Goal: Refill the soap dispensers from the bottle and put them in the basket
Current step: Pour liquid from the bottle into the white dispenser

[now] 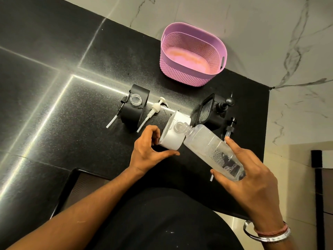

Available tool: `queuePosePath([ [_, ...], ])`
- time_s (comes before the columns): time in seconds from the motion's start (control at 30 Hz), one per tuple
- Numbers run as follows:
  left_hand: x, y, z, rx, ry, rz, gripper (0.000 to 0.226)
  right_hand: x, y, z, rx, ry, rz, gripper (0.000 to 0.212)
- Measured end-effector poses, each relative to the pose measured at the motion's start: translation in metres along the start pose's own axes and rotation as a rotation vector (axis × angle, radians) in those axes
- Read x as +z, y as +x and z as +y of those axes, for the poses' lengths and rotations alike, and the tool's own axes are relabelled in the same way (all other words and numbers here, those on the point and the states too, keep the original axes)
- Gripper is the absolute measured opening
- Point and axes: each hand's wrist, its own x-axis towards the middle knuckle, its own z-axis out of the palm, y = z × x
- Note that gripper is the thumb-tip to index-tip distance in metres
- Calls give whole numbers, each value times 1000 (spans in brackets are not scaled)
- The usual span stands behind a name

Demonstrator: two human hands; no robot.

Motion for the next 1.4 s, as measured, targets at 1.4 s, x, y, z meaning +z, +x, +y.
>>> queuePosePath([
  [1.4, -2, 2, 4, 64, 87, -44, 81, 1, 0, 3, -2, 0, 6, 94],
])
